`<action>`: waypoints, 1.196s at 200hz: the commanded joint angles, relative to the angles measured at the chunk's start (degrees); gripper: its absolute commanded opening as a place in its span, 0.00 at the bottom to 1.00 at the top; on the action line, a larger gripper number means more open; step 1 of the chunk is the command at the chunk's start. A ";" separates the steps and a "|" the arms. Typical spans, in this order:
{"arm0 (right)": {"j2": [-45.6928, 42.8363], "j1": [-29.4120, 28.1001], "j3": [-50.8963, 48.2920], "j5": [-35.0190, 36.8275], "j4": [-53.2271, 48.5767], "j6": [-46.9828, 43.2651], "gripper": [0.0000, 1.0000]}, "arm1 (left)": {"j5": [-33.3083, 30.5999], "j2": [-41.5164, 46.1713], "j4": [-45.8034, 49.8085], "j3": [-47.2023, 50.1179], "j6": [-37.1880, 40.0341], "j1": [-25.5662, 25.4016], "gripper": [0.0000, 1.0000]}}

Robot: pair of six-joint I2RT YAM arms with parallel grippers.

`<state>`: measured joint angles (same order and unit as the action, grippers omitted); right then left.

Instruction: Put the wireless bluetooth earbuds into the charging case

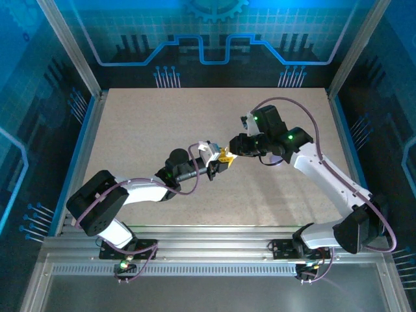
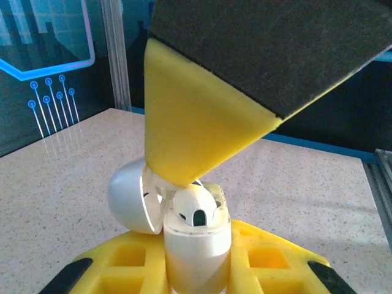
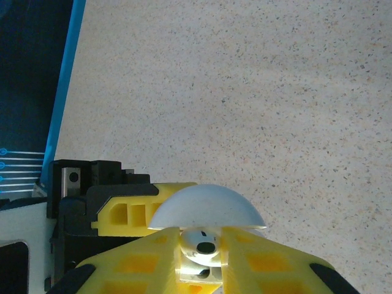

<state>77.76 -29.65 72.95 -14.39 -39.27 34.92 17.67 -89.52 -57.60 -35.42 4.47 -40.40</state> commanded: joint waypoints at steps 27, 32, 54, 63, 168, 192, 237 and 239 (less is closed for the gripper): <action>0.55 0.78 -5.45 -2.29 5.47 3.60 0.21 | -0.16 0.61 -1.47 -1.01 1.07 -0.62 0.10; 0.62 0.83 -5.87 -2.54 5.93 3.82 0.21 | -0.36 0.57 -1.33 -0.84 1.12 -0.57 0.10; 0.99 1.07 -7.82 -3.12 7.76 4.49 0.20 | -1.28 0.48 -0.26 -0.44 1.39 -0.61 0.10; 1.28 1.16 -8.70 -3.48 8.66 4.90 0.20 | -1.58 0.34 0.09 -0.29 1.43 -0.60 0.10; 2.75 3.62 -17.03 -7.14 19.15 9.55 0.19 | -4.24 -1.36 4.23 0.00 2.46 -0.55 0.10; 2.43 3.96 -17.92 -7.71 20.35 10.25 0.19 | -4.15 -1.36 4.26 -0.09 2.32 -0.63 0.09; 0.86 4.48 -18.58 -8.20 21.16 11.02 0.18 | -4.36 -1.19 4.00 0.09 2.25 -0.59 0.09; 0.76 4.50 -18.55 -8.20 21.12 11.00 0.18 | -4.39 -1.23 3.93 0.09 2.22 -0.59 0.10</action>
<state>79.40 -26.06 55.92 -22.20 -17.26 44.84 13.04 -91.46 -47.83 -34.61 5.08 -40.40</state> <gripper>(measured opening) 0.187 0.220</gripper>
